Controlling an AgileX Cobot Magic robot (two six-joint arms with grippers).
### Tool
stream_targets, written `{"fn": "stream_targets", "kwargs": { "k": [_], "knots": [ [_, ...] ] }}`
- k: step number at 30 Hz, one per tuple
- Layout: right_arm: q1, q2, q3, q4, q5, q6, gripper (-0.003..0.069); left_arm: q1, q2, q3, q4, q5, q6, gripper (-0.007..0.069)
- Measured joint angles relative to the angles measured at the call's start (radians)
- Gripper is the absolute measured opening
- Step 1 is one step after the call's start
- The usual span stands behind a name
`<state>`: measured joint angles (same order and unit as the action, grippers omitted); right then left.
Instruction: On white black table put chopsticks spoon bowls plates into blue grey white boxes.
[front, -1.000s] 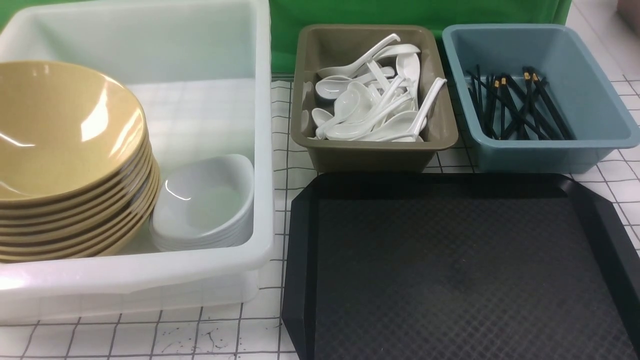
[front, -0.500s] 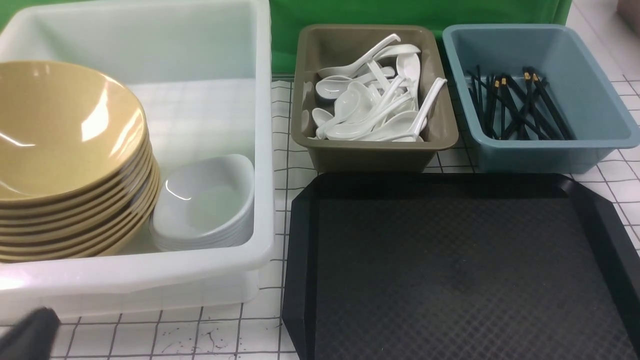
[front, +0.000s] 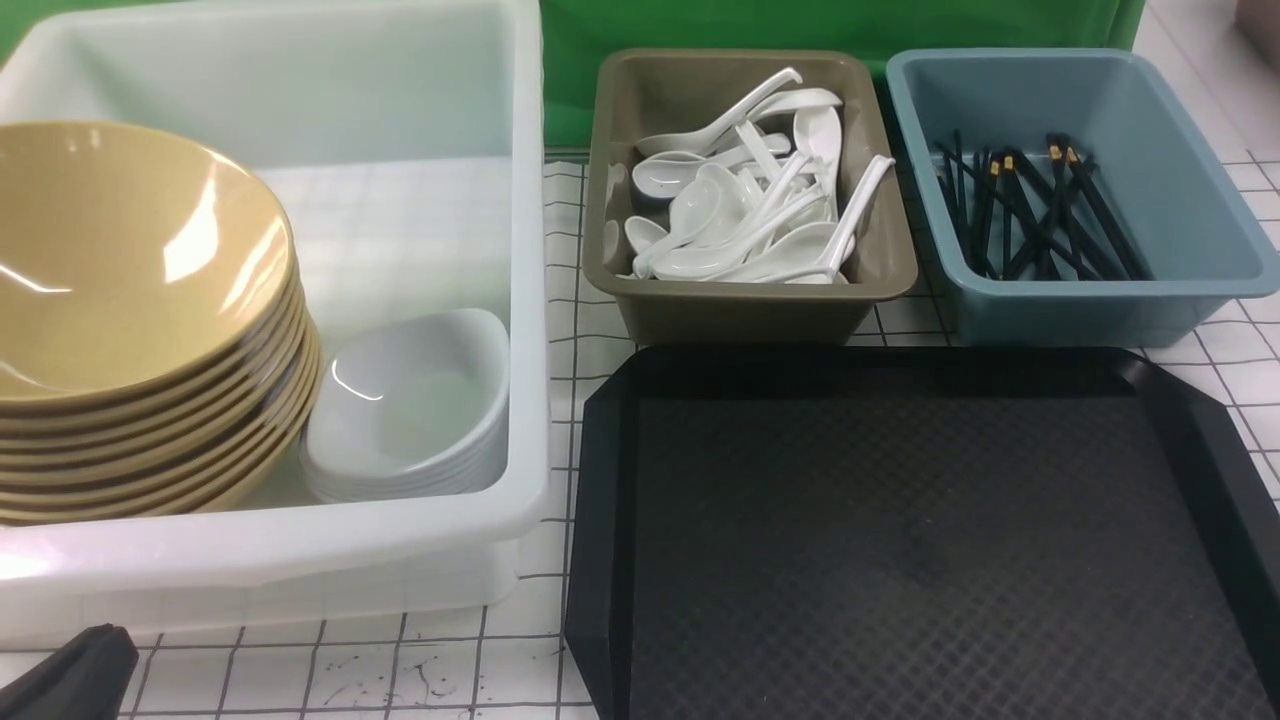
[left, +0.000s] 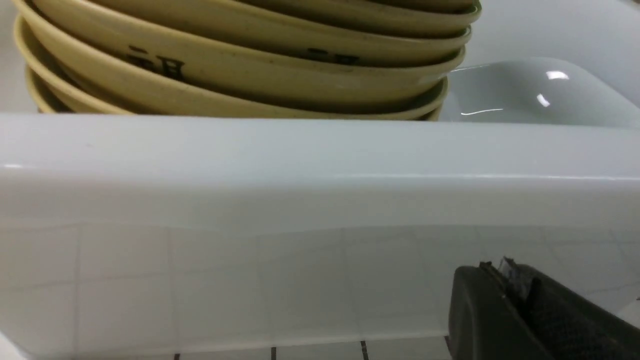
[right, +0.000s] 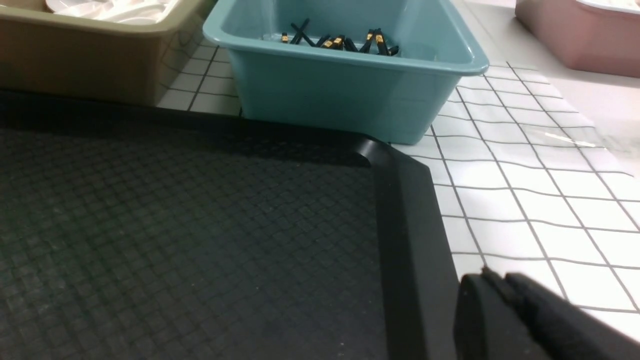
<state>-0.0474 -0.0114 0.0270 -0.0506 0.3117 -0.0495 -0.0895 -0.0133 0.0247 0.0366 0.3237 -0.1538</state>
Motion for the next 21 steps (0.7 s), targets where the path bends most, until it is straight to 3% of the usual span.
{"fn": "stream_targets", "kwargs": {
  "k": [7, 21],
  "knots": [
    [0.0, 0.0, 0.0, 0.0, 0.0, 0.0, 0.0089, 0.07, 0.0, 0.0, -0.026, 0.0, 0.0, -0.0013],
    [0.0, 0.0, 0.0, 0.0, 0.0, 0.0, 0.0103, 0.072, 0.0, 0.0, -0.029, 0.0, 0.001, -0.0013]
  ]
}}
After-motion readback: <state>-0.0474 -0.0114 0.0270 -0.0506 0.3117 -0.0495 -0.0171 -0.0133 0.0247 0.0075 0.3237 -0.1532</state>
